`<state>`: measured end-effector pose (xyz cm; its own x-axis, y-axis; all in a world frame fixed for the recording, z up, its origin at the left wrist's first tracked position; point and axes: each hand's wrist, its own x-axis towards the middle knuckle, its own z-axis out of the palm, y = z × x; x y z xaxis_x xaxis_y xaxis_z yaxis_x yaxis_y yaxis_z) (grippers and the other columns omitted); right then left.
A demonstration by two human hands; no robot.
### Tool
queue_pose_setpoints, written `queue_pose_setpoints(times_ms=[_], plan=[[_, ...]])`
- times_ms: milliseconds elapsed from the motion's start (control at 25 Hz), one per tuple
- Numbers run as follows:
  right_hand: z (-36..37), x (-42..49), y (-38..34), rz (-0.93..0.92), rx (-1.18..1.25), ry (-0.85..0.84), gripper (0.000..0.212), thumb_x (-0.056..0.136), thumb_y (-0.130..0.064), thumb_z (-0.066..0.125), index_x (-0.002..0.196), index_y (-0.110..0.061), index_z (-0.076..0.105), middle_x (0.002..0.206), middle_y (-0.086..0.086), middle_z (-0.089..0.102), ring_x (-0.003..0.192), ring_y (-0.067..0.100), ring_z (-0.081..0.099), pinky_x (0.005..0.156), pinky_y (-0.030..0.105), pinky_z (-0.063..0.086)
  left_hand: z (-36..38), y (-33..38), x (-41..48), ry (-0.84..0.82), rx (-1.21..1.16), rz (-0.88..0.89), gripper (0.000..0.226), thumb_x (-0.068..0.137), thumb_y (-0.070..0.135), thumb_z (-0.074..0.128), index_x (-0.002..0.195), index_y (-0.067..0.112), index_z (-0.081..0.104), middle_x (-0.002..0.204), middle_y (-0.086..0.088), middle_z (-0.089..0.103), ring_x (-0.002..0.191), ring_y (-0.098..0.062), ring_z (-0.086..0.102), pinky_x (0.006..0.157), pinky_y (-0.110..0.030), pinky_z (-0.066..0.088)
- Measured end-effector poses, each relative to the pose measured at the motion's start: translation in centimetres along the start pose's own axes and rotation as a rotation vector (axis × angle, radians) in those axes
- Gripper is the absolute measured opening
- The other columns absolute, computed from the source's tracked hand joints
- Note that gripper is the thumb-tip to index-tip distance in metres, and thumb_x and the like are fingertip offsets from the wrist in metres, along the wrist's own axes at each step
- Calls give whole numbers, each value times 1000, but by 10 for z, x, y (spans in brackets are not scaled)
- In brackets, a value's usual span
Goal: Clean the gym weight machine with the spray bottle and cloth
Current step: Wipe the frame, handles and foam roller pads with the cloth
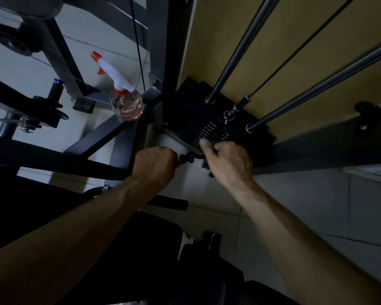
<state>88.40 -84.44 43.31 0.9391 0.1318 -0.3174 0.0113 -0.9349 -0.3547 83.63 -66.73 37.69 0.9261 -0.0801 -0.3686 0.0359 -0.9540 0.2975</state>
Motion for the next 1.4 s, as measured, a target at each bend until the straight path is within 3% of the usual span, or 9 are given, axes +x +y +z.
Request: queue_pose_setpoints(times_ms=[120, 280, 440, 560, 680, 800, 1080, 1280, 1400], plan=[[-8, 14, 33, -70, -279, -3, 22, 97, -46, 59, 90, -25, 59, 78, 1, 65, 81, 24, 64, 62, 33, 49, -9, -8, 2, 70, 8, 90, 28, 105, 41, 48, 113, 23, 67, 93, 1, 55, 77, -17, 57, 70, -36, 54], [1, 22, 33, -346, -246, -152, 51, 95, -38, 65, 144, -39, 50, 115, -3, 67, 104, 21, 65, 78, 37, 56, -21, 4, 13, 18, 28, 131, 29, 106, 34, 47, 126, 25, 65, 115, -3, 57, 96, -21, 60, 74, -33, 47], [25, 21, 30, -370, -302, -215, 34, 98, -38, 66, 129, -25, 61, 123, -3, 53, 102, 20, 63, 73, 31, 43, -27, 21, 18, 90, -325, 175, 20, 101, 32, 59, 117, 26, 71, 111, 6, 66, 103, -15, 64, 81, -28, 47], [36, 20, 45, -162, 52, -150, 16, 97, -32, 67, 111, -24, 69, 109, -5, 65, 94, 16, 67, 77, 34, 55, -14, 27, 25, 130, -948, -162, 40, 95, 62, 56, 112, 29, 67, 104, 9, 71, 98, -12, 68, 88, -37, 57], [39, 22, 53, 197, 733, -224, 15, 95, -24, 74, 109, -20, 74, 99, -1, 76, 92, 12, 74, 81, 29, 61, 12, 41, 38, -287, -1453, -757, 83, 91, 81, 35, 139, 15, 52, 120, -11, 68, 110, -29, 65, 100, -49, 51], [36, 20, 57, 257, 940, -297, 14, 93, -20, 76, 107, -21, 75, 97, 5, 78, 88, 19, 77, 78, 42, 64, 26, 67, 52, -632, -1832, -793, 73, 97, 71, 40, 128, 9, 64, 115, -15, 72, 103, -29, 69, 86, -41, 53], [57, 34, 87, 538, 768, -176, 24, 78, -39, 87, 85, -20, 75, 89, 2, 79, 85, 21, 76, 86, 46, 63, 24, 39, 94, 71, -1729, -909, 22, 89, 22, 78, 107, 17, 66, 101, -1, 70, 89, -13, 71, 68, -28, 59], [60, 47, 70, 559, 708, -366, 21, 82, -31, 86, 80, -21, 67, 88, 4, 74, 78, 17, 70, 68, 27, 57, 26, 28, 94, 146, -1639, -869, 11, 97, 30, 69, 96, 22, 63, 99, 1, 72, 91, -14, 71, 69, -29, 58], [63, 55, 61, 611, 745, -370, 22, 81, -31, 86, 90, -13, 77, 87, 8, 78, 77, 24, 76, 71, 36, 65, 21, 32, 97, 135, -1624, -810, 11, 99, 32, 66, 95, 21, 64, 94, 4, 72, 90, -14, 71, 67, -27, 56]])
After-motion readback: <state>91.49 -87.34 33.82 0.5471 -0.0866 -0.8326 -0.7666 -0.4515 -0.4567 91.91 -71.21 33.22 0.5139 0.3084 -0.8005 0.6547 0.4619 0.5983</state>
